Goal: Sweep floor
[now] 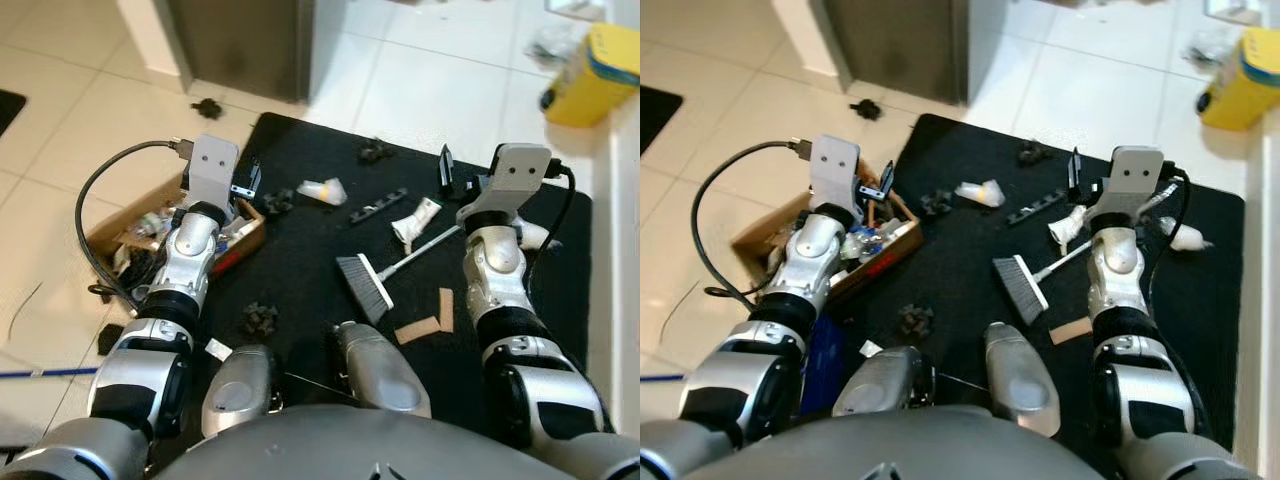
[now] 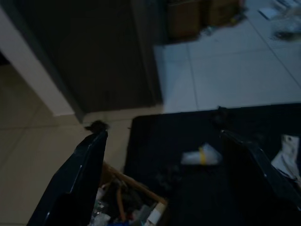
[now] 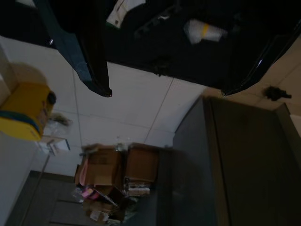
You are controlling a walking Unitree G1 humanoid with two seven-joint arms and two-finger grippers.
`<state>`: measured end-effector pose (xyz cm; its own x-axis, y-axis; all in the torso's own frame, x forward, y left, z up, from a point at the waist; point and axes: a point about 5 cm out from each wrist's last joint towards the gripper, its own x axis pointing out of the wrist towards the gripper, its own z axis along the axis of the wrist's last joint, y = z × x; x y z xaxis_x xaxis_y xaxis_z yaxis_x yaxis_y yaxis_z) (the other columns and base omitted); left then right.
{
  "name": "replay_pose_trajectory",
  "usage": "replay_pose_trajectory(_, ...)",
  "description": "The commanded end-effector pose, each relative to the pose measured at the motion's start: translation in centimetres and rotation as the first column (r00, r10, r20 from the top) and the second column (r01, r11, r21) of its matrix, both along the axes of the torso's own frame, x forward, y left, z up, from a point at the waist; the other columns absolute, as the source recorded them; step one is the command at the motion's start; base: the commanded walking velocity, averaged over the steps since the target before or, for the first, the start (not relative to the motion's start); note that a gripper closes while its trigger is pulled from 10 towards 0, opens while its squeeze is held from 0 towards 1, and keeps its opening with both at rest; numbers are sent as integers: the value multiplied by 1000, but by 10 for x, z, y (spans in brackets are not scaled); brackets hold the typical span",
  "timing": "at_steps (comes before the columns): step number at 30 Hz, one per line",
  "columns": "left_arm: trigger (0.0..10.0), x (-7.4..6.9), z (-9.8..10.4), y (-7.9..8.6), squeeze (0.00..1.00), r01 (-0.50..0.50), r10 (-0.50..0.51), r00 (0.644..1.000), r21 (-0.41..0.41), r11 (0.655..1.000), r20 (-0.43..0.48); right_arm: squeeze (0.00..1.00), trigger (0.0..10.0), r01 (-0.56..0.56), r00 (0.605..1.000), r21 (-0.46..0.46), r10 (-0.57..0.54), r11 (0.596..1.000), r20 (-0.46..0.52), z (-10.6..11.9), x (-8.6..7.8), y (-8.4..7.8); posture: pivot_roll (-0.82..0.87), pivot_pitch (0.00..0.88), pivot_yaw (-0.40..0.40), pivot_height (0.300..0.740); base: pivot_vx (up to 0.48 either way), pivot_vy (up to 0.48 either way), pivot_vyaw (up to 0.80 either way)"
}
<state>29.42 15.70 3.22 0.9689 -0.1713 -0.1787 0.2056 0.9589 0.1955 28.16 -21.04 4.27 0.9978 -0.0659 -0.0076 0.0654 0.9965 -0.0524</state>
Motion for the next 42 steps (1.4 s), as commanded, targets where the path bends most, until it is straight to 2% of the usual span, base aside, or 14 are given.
replay_pose_trajectory(1, 10000, -2, -4, 2, 0, -5, 5, 1000, 4, 1000, -21, 0, 10000, 0, 1000, 2, 0, 1000, -12, -1, -1, 0, 29, 0, 27, 740, 0, 0, -800)
replay_pose_trajectory(32, 10000, -3, -5, -1, 0, 1, -1, 1000, 5, 1000, -24, 0, 10000, -6, 1000, -3, 6, 1000, -24, -4, -5, -1, 21, 0, 30, 740, 0, 0, -800)
replay_pose_trajectory(42, 10000, -4, -6, 1, 0, -16, 16, 1000, 10, 1000, -24, 0, 10000, -25, 999, -6, 25, 1000, -28, -5, -3, 7, 26, 0, 28, 740, 0, 0, -44)
